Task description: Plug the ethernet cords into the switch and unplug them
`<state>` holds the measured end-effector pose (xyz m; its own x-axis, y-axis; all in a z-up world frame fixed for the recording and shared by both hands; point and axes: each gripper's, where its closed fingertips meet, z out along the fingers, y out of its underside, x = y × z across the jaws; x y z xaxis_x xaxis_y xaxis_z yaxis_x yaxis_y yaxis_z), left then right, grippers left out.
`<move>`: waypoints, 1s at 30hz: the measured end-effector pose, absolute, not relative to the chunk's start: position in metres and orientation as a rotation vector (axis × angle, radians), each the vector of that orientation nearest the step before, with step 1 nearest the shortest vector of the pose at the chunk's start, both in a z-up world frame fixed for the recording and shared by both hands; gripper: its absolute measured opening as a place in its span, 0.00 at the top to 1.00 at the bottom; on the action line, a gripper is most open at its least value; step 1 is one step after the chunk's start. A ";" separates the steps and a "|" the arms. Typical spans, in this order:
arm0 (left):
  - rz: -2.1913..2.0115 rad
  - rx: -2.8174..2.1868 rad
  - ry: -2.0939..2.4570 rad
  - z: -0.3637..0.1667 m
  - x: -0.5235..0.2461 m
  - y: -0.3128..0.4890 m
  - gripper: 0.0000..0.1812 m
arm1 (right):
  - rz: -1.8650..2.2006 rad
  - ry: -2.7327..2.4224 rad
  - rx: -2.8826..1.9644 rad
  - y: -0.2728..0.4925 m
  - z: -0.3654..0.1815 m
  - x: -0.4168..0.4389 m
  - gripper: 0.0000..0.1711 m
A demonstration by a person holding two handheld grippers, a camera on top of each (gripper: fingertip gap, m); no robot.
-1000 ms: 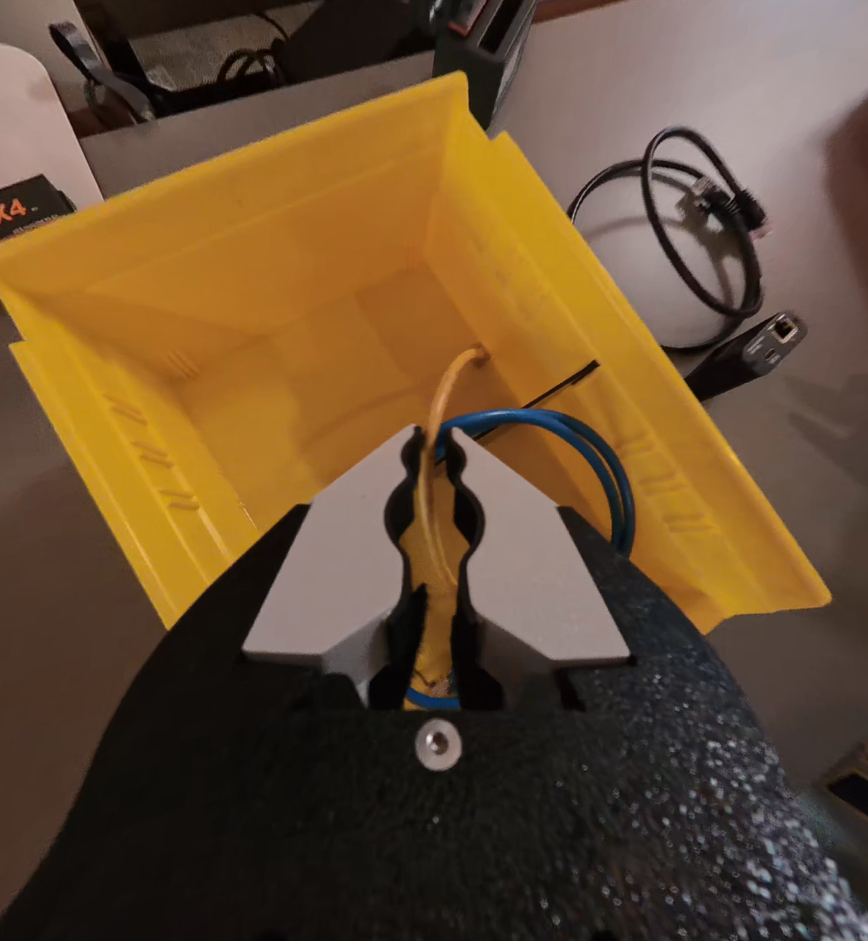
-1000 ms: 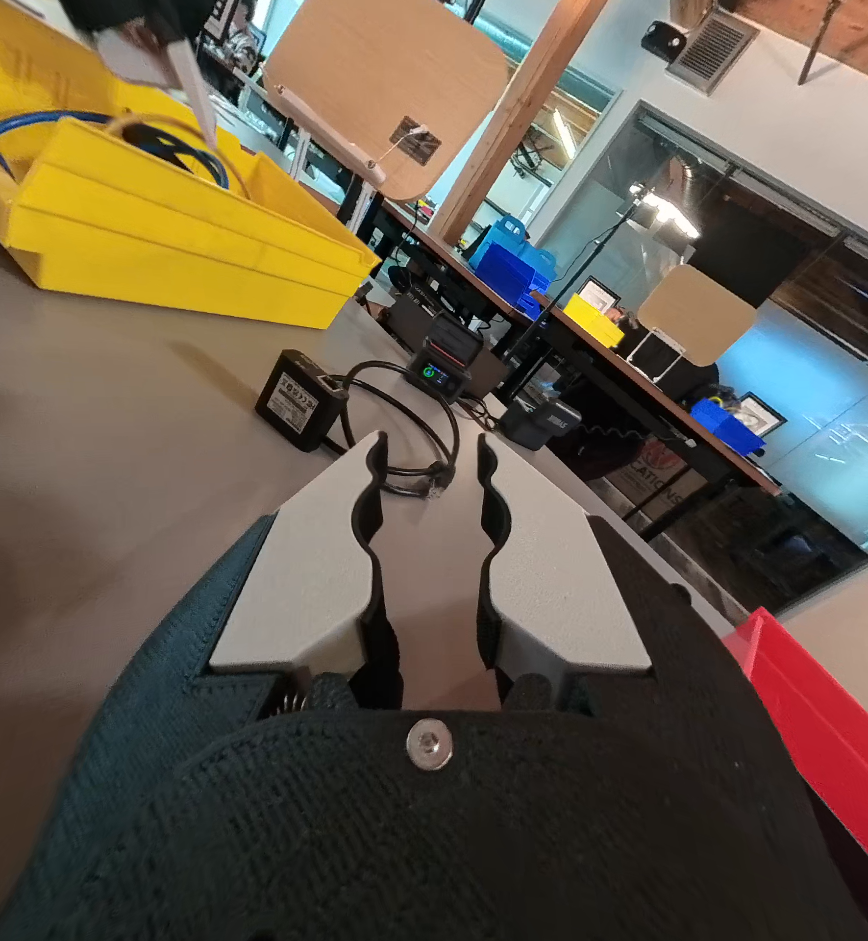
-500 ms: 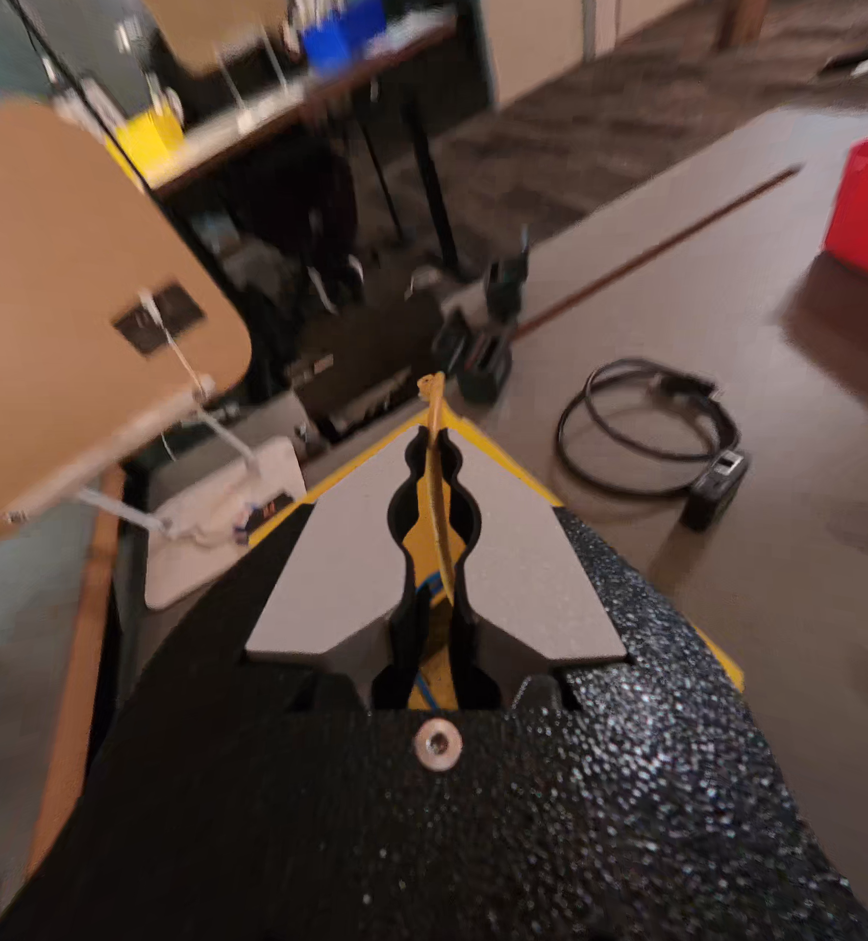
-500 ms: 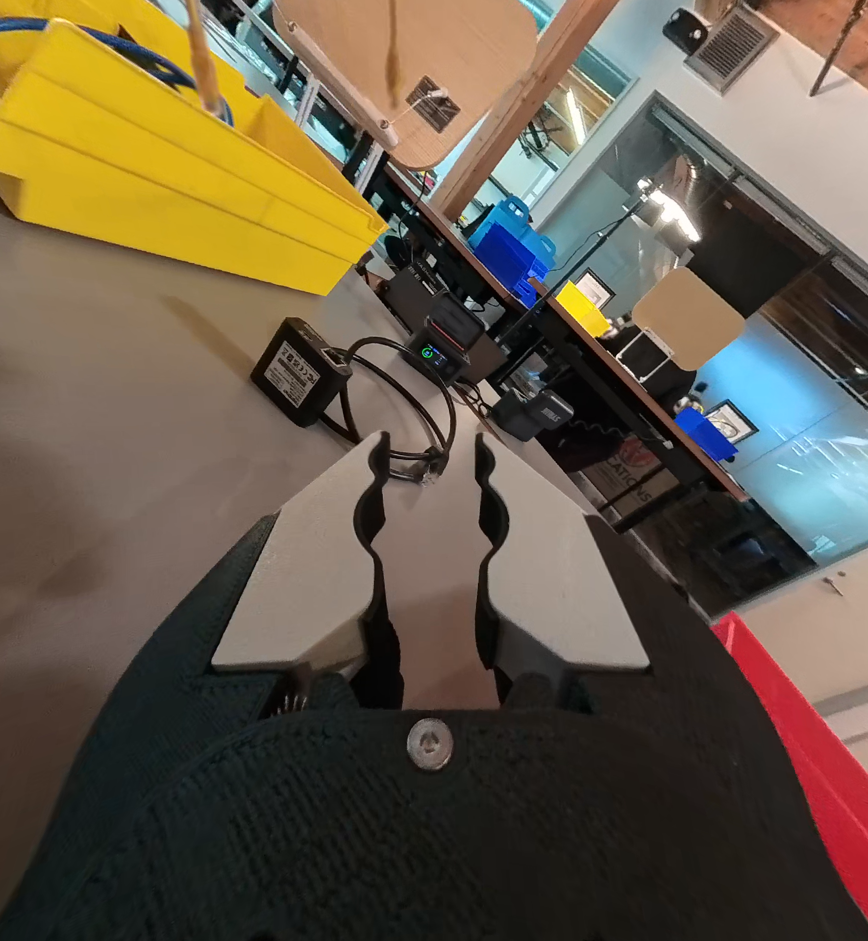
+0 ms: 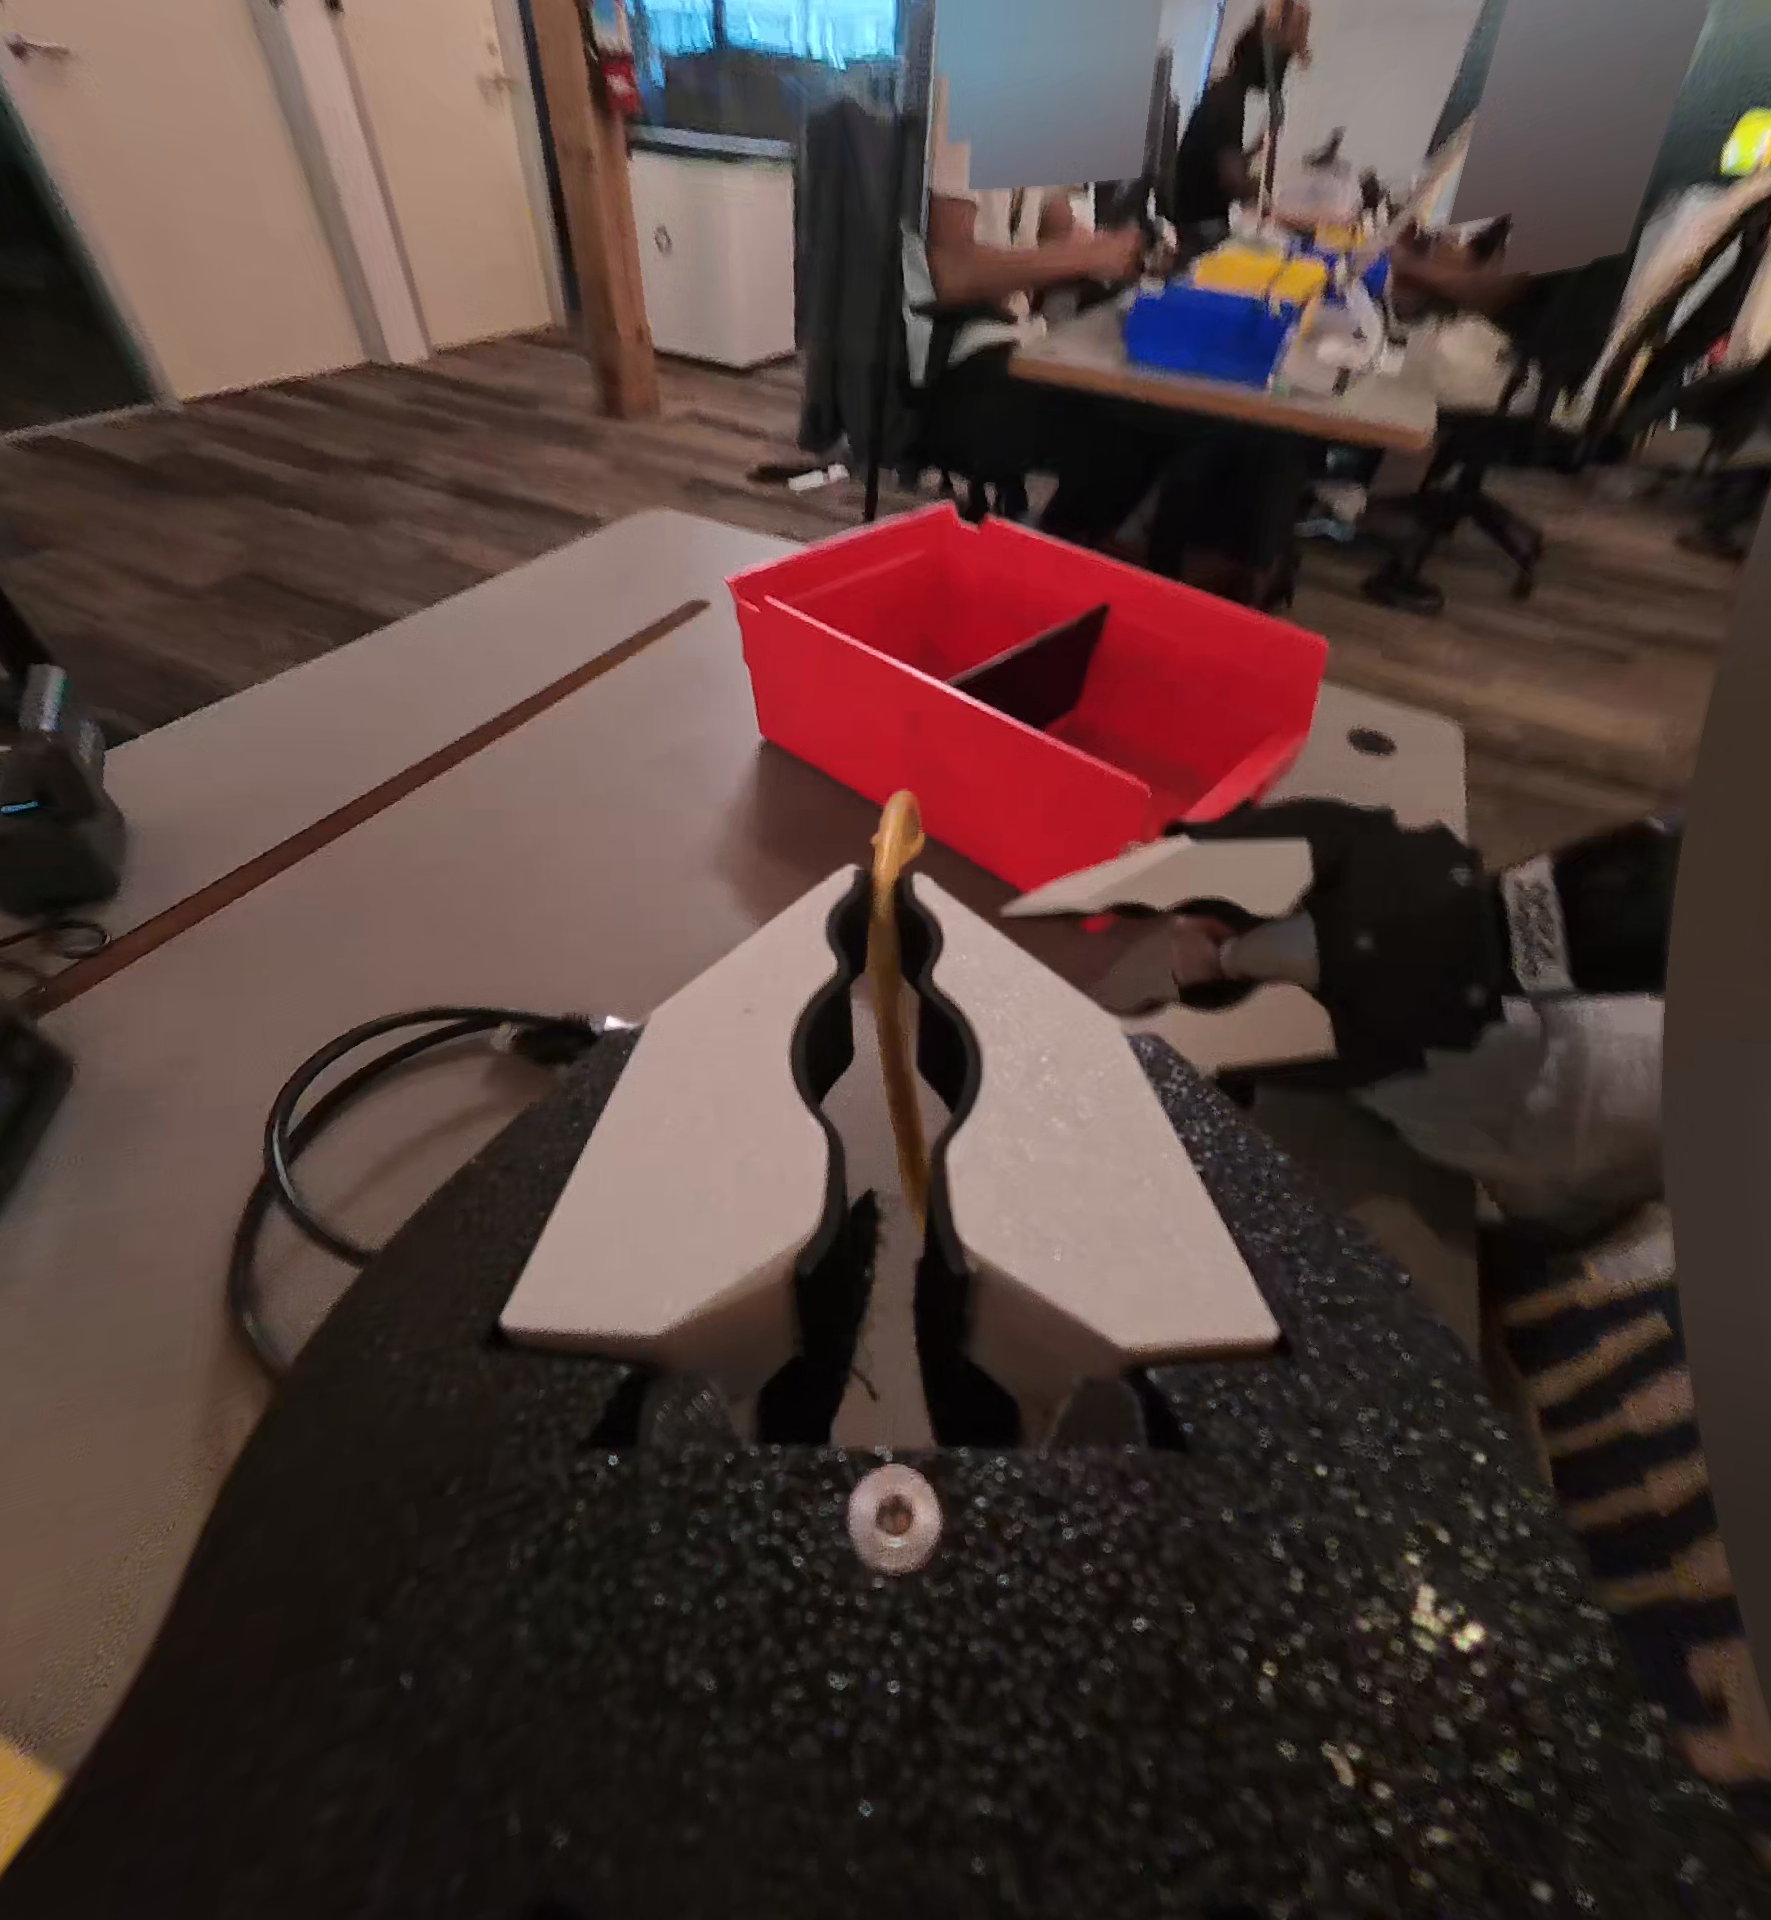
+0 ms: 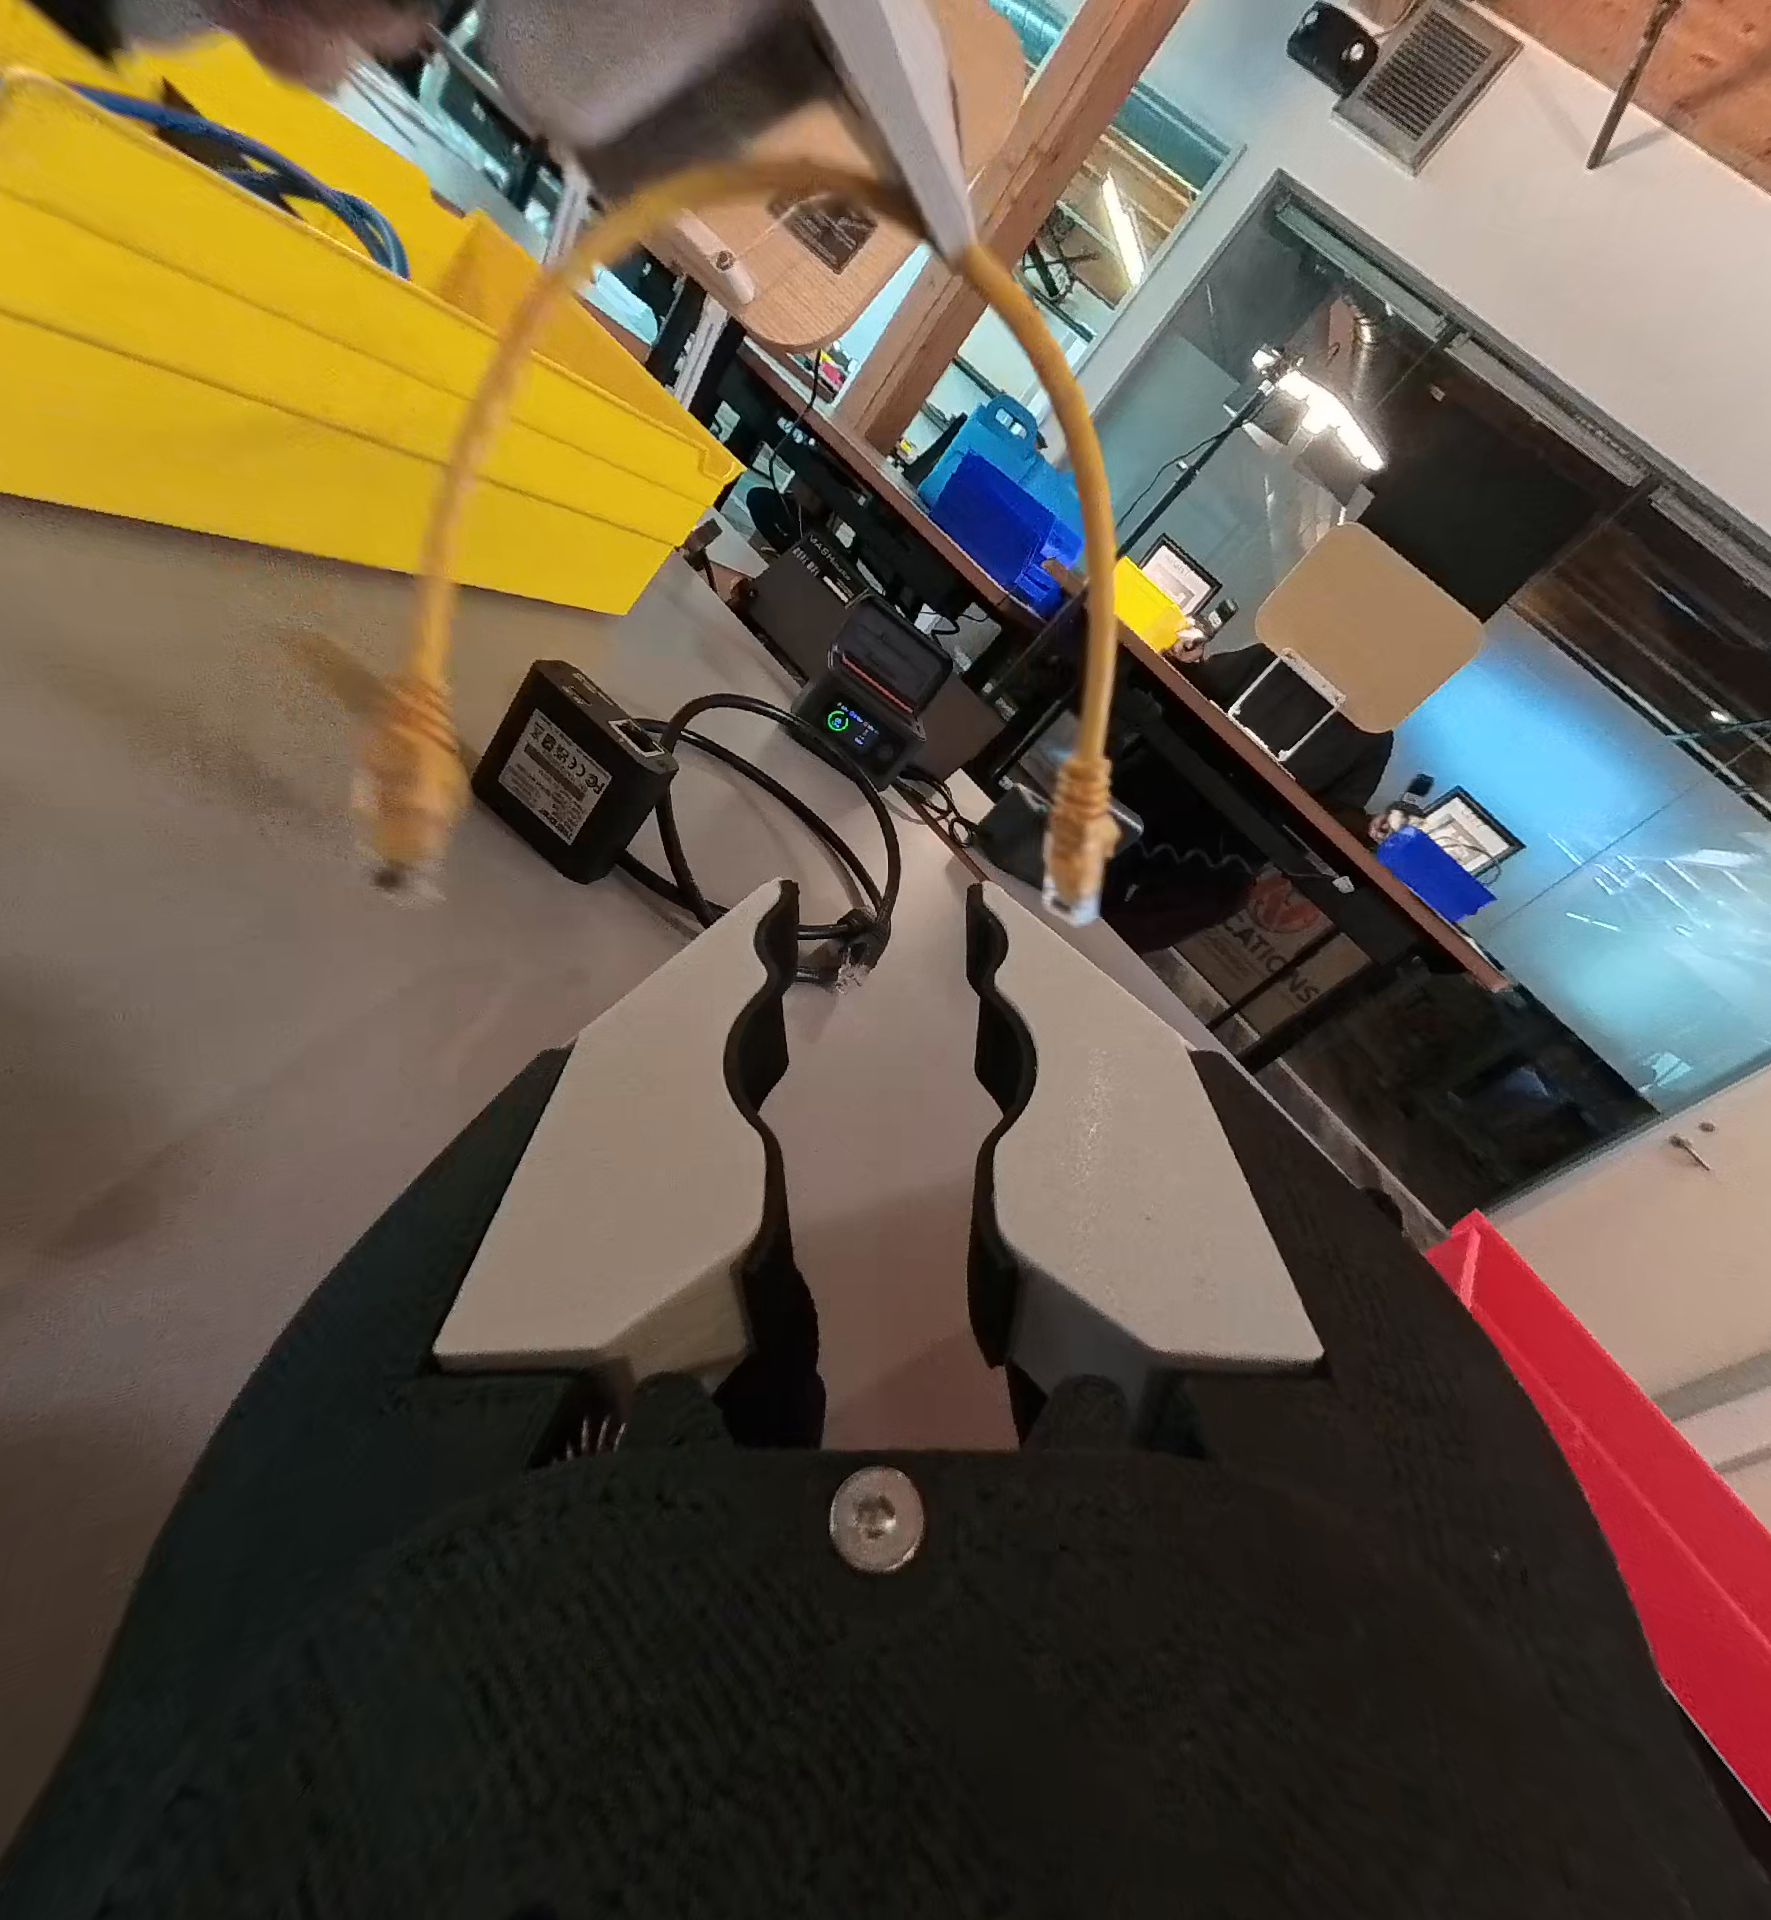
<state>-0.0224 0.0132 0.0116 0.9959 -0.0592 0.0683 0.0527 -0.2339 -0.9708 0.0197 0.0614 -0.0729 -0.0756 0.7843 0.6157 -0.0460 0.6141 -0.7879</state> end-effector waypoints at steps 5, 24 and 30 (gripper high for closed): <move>0.019 -1.859 -0.168 -0.033 -0.065 0.041 0.91 | 0.769 -1.509 -0.650 0.061 -0.075 0.019 0.82; 0.890 -2.331 -0.614 -0.080 -0.206 -0.236 0.70 | 0.757 -1.530 -0.623 0.057 -0.077 0.019 0.82; 0.865 -2.436 -0.735 -0.122 -0.221 -0.247 0.79 | 0.749 -1.546 -0.624 0.057 -0.081 0.018 0.82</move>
